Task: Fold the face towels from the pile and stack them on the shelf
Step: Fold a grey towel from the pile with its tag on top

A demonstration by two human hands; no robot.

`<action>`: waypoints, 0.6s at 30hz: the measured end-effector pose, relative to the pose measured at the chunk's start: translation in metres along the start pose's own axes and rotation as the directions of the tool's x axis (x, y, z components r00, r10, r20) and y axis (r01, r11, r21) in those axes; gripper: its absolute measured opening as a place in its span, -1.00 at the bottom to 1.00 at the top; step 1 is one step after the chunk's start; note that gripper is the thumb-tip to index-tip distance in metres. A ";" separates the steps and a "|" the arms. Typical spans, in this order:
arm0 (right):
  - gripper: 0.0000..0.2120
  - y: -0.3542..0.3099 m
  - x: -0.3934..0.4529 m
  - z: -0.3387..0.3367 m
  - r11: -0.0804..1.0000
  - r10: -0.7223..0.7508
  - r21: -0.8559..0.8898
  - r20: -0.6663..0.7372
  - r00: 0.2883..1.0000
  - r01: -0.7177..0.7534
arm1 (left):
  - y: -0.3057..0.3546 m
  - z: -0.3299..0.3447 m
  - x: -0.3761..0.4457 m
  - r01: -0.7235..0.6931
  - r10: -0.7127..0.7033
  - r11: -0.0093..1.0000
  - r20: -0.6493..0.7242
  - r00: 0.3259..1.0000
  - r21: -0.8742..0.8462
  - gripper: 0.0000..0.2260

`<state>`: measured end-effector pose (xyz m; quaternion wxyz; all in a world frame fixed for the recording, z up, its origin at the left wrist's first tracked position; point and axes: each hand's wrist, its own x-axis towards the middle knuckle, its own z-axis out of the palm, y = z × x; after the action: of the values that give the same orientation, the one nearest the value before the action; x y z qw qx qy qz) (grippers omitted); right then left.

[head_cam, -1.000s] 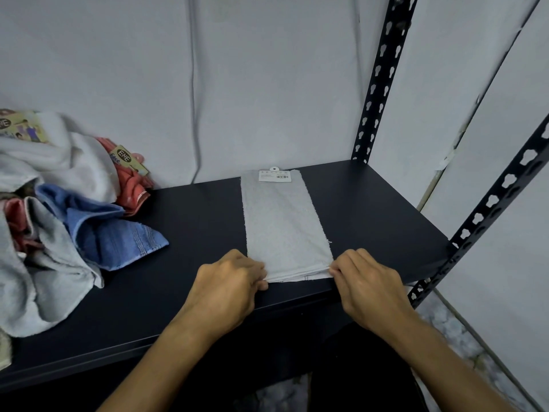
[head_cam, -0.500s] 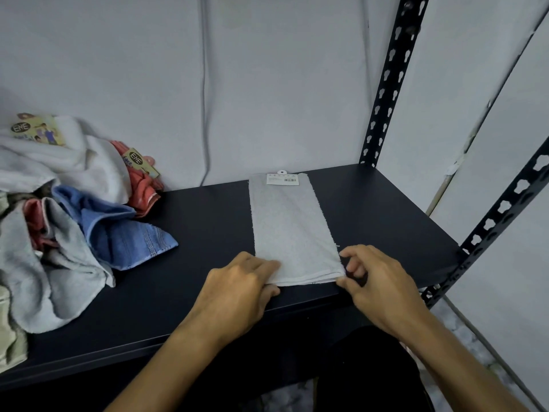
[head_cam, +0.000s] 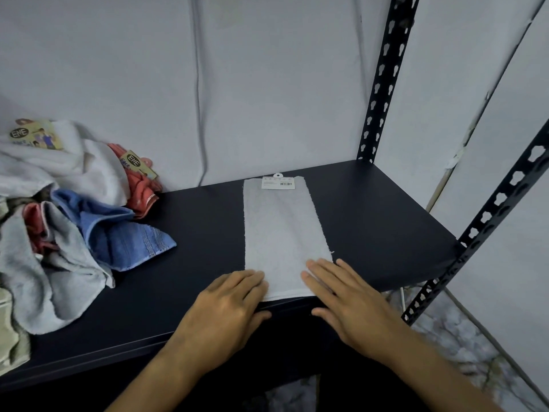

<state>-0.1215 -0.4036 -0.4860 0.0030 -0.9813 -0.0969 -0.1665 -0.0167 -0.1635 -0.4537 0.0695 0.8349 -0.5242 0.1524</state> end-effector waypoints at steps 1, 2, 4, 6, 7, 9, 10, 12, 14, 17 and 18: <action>-0.55 -0.001 -0.002 0.002 1.000 -0.026 0.015 -0.043 0.999 0.027 | 0.002 -0.001 -0.002 -0.012 0.012 1.000 -0.015 1.000 -0.011 -0.63; -0.56 -0.002 -0.004 0.004 0.998 -0.051 0.031 -0.094 0.994 0.054 | 0.004 -0.002 -0.003 -0.027 0.026 0.999 -0.025 0.999 -0.019 -0.69; -0.59 -0.004 -0.006 0.001 0.994 -0.091 0.047 -0.199 0.976 0.103 | 0.008 -0.005 -0.007 -0.070 0.069 0.997 -0.028 0.997 -0.031 -0.82; -0.62 -0.007 -0.006 -0.007 0.988 -0.111 0.079 -0.249 0.962 0.134 | 0.013 -0.014 -0.010 -0.083 0.085 0.994 0.022 0.996 -0.070 -0.80; -0.64 -0.008 -0.006 -0.012 0.983 -0.104 0.120 -0.250 0.963 0.137 | 0.013 -0.018 -0.012 -0.087 0.092 0.992 0.046 0.995 -0.090 -0.79; -0.65 -0.008 -0.007 -0.026 0.963 -0.050 0.252 -0.181 0.982 0.096 | 0.012 -0.031 -0.014 -0.081 0.095 0.985 0.089 0.992 -0.151 -0.86; -0.65 -0.007 -0.008 -0.035 0.940 -0.011 0.336 -0.115 0.993 0.049 | 0.012 -0.039 -0.014 -0.059 0.081 0.978 0.105 0.991 -0.202 -0.88; -0.77 -0.003 -0.004 -0.057 0.882 0.045 0.470 0.001 0.999 -0.041 | 0.008 -0.055 -0.011 -0.019 0.050 0.943 0.084 0.995 -0.333 -0.85; -0.87 0.002 0.010 -0.076 0.836 0.057 0.547 -0.011 0.998 -0.042 | -0.001 -0.071 0.000 0.021 -0.001 0.904 0.047 0.999 -0.428 -0.81; -0.91 0.014 0.047 -0.093 0.813 0.118 0.582 -0.129 0.985 -0.021 | -0.020 -0.084 0.035 0.088 -0.123 0.922 -0.068 0.990 -0.376 -0.75; -0.92 0.019 0.062 -0.095 0.805 0.162 0.590 -0.126 0.979 -0.058 | -0.028 -0.085 0.048 0.142 -0.185 0.919 -0.084 0.979 -0.368 -0.75</action>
<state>-0.0911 -0.4139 -0.3758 0.3215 -0.9191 -0.0854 -0.2114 0.0123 -0.1689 -0.3570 0.2647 0.8384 -0.4666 0.0961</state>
